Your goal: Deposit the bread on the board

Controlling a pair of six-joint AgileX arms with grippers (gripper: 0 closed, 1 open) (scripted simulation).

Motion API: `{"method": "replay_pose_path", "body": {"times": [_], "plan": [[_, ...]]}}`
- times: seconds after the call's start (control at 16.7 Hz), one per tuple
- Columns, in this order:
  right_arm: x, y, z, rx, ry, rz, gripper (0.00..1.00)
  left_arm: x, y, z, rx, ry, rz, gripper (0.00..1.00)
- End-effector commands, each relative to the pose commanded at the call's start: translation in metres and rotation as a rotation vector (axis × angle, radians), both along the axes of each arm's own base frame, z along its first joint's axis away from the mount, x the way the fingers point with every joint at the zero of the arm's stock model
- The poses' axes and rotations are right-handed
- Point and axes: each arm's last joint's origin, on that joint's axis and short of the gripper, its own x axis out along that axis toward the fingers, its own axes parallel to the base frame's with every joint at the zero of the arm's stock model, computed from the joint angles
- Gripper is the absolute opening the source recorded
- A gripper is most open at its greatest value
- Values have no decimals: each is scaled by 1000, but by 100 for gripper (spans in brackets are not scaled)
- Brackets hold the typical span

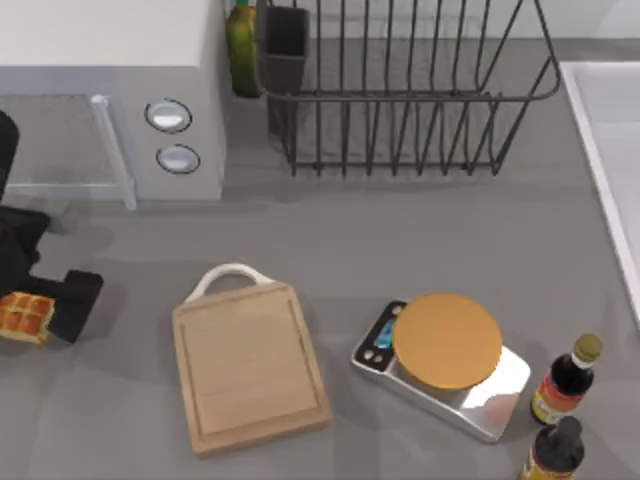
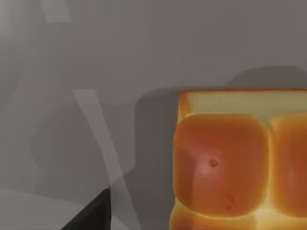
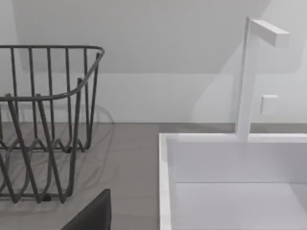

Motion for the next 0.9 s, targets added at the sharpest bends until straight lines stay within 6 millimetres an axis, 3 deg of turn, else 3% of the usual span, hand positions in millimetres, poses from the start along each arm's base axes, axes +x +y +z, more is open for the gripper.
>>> {"method": "replay_pose_path", "body": {"times": [0.18, 0.42, 0.9], "plan": [[0, 0, 0, 0, 0, 0, 100, 10, 0, -11, 0, -7, -1, 100], [0, 0, 0, 0, 0, 0, 100, 11, 0, -12, 0, -8, -1, 100], [0, 0, 0, 0, 0, 0, 100, 11, 0, -12, 0, -8, -1, 40]]}}
